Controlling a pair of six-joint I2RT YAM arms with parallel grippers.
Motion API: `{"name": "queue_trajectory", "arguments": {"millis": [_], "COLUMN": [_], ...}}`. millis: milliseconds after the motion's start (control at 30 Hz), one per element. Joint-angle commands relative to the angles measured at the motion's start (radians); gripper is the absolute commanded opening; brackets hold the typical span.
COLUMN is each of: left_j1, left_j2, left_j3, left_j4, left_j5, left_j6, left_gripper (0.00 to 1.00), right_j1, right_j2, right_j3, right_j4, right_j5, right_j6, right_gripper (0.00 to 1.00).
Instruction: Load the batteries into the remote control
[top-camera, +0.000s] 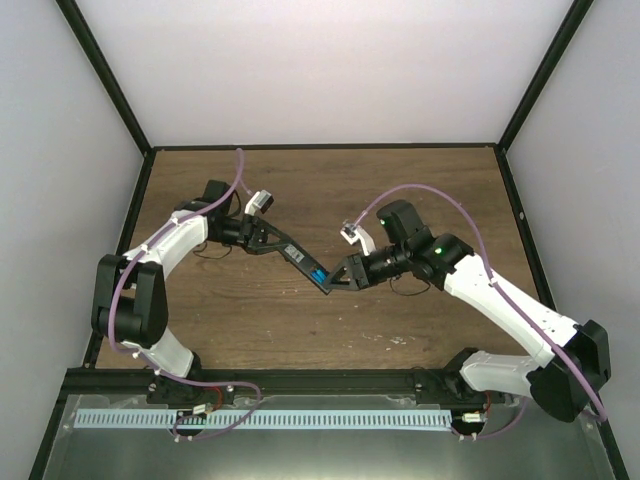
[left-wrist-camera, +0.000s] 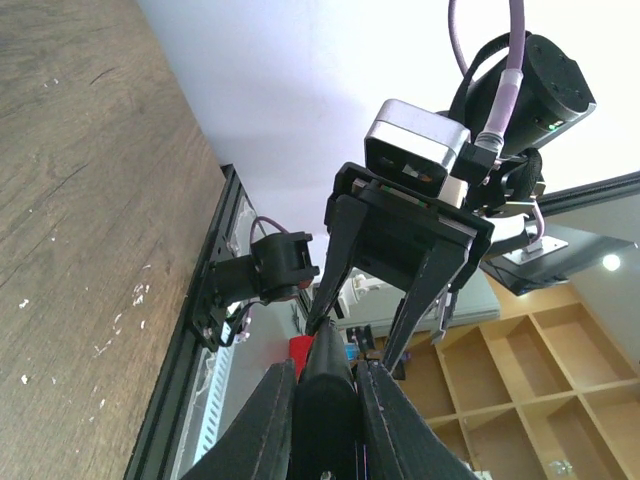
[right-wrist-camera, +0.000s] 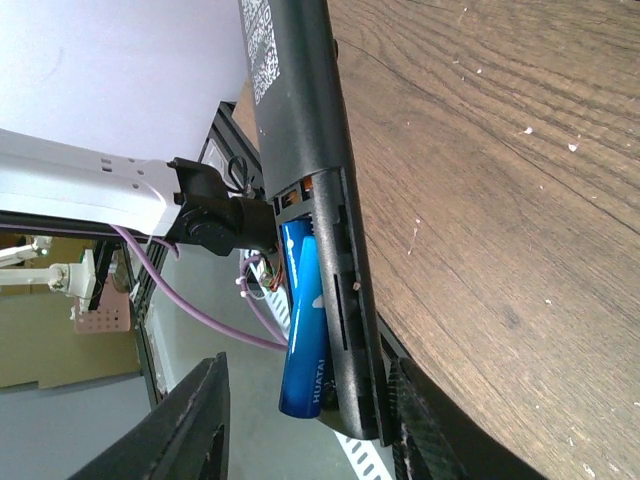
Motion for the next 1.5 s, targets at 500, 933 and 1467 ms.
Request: {"name": "queue_trajectory", "arguments": {"millis": [500, 933, 1467], "left_j1": [-0.004, -0.004, -0.003], "left_j2": [0.002, 0.005, 0.019], "left_j3": [0.014, 0.015, 0.024], "left_j4": [0.008, 0.005, -0.006], "left_j5": [0.024, 0.028, 0.024], "left_j6": [0.035, 0.037, 0.045], "left_gripper": [0.00, 0.00, 0.00], "right_j1": [-0.005, -0.006, -0.006], "right_j2": [0.016, 0.053, 0.016], "right_j3": [0.027, 0.044, 0.060], "right_j4": [0.033, 0.063, 0.062], "right_j5": [-0.041, -0.061, -0.095], "right_j6": [-0.024, -0.034, -0.051], "right_gripper": [0.25, 0.19, 0.32]}}
